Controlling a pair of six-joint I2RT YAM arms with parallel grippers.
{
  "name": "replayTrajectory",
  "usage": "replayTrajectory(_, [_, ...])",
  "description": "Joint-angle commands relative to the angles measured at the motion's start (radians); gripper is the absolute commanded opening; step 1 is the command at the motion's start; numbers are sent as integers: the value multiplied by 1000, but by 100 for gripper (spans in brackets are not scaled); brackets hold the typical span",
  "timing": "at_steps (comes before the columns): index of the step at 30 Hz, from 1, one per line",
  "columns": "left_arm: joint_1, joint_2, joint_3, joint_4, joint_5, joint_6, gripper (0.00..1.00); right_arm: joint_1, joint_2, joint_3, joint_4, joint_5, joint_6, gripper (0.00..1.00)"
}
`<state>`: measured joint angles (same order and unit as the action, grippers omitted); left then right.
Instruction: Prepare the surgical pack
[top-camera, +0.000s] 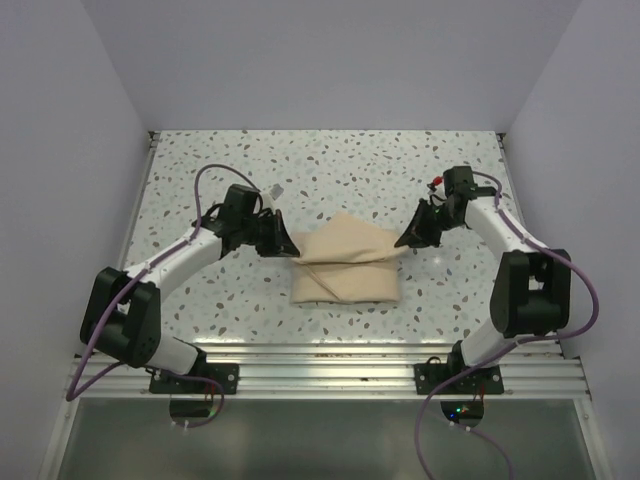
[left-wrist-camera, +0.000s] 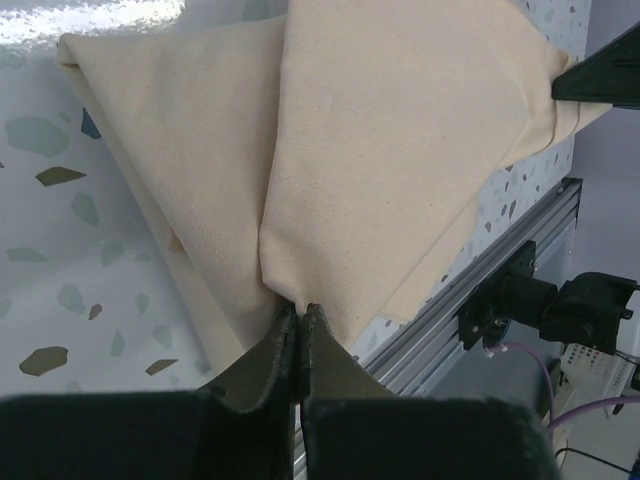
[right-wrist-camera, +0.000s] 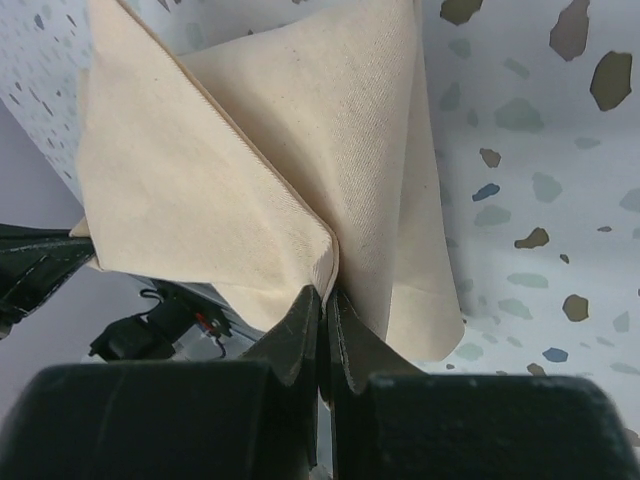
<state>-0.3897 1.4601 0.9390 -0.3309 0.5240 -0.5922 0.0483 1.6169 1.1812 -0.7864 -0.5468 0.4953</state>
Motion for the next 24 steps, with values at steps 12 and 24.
replayTrajectory(12, [-9, -83, -154, -30, 22, 48, 0, 44, -81, -166, -82, 30, -74, 0])
replayTrajectory(24, [-9, -101, -195, -72, 13, 49, 30, 62, -132, -224, -151, 50, -104, 27])
